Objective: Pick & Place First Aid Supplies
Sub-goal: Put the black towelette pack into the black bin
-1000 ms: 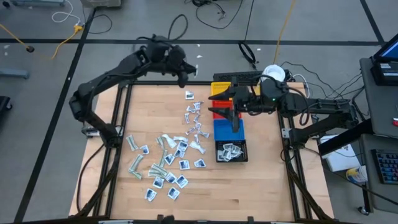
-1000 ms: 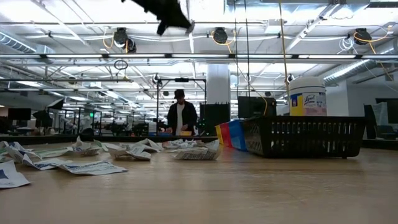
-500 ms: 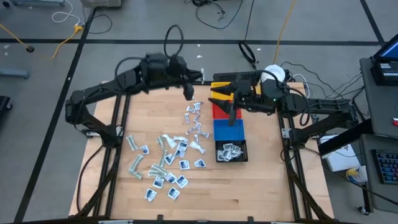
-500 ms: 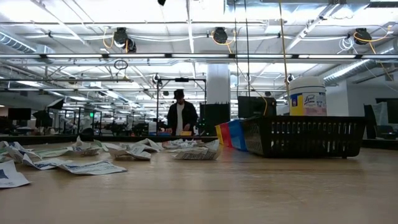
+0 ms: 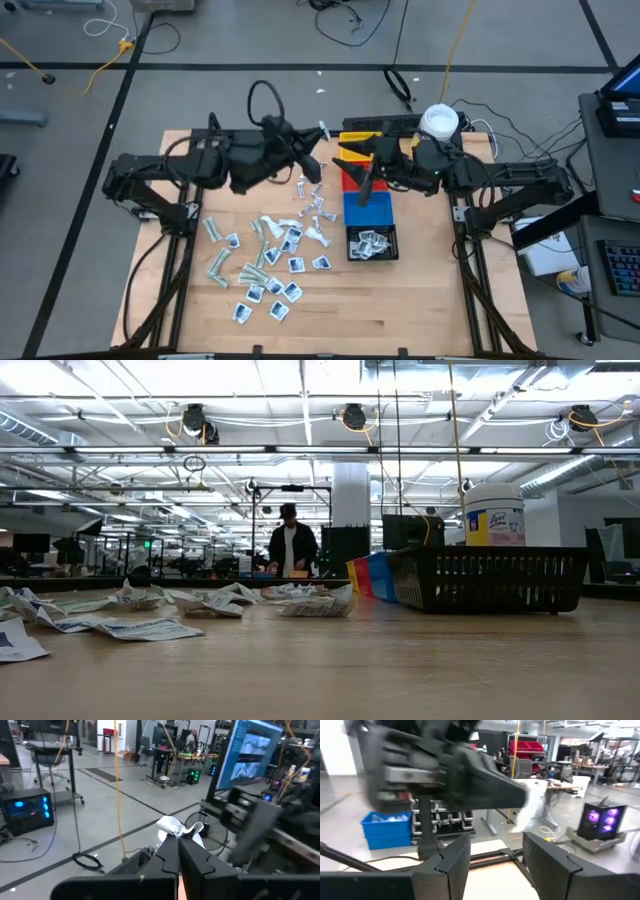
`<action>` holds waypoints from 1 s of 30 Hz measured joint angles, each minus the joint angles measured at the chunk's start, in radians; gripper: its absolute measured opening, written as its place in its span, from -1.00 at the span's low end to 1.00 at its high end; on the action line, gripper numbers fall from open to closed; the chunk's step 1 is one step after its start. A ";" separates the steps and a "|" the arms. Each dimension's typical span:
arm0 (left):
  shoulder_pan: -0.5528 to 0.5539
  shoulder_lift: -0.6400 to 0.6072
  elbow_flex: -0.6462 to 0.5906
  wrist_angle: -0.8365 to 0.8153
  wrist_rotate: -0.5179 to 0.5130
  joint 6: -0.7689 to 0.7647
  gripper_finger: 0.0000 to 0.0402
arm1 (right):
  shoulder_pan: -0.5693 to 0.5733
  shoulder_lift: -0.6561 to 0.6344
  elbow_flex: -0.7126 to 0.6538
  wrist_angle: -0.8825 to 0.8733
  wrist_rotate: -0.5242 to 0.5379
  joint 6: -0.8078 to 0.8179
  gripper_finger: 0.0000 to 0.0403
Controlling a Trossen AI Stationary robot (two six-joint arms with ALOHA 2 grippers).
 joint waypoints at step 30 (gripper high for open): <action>-0.099 0.056 0.001 0.050 -0.073 0.071 -1.00 | 0.004 0.034 0.000 0.033 -0.022 0.039 -0.92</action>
